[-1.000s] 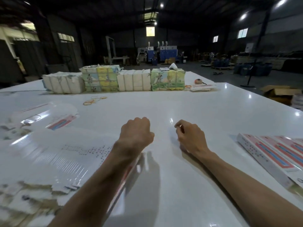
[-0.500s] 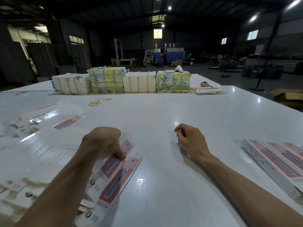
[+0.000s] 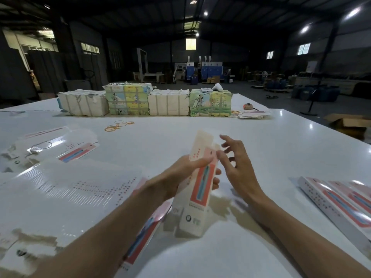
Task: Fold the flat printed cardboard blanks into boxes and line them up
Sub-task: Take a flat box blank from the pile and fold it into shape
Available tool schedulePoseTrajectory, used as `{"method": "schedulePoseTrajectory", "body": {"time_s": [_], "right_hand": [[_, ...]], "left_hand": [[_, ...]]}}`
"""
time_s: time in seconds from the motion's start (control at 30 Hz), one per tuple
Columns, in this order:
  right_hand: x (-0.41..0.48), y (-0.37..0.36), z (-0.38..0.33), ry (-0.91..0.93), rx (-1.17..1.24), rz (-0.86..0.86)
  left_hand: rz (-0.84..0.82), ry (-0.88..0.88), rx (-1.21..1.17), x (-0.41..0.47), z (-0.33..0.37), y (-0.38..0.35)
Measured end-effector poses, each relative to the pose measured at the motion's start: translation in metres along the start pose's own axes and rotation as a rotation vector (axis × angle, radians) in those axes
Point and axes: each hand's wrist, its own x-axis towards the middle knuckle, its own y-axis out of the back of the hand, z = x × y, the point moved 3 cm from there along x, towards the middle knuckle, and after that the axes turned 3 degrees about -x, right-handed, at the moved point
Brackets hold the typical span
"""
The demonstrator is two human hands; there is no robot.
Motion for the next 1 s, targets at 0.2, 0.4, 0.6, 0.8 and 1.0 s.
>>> {"method": "schedulePoseTrajectory", "body": {"time_s": [0.2,0.4,0.6,0.8,1.0], "right_hand": [[-0.008,-0.009,-0.003,-0.028,-0.031,-0.209],[-0.001,-0.008,-0.010,-0.035,-0.033,-0.202],[0.010,0.000,-0.006,-0.208,0.009,-0.278],[0.008,0.012,-0.005,-0.272,0.181,-0.397],[0.009,0.017,-0.006,-0.296,0.385,-0.326]], "left_hand": [[0.001,-0.063,-0.036,0.007,-0.030,-0.009],[-0.013,-0.012,-0.062,0.010,-0.038,-0.009],[-0.130,0.025,-0.098,0.008,-0.035,-0.013],[-0.271,0.011,-0.207,0.009,-0.033,-0.015],[-0.281,-0.002,-0.174,0.003,-0.021,-0.021]]}}
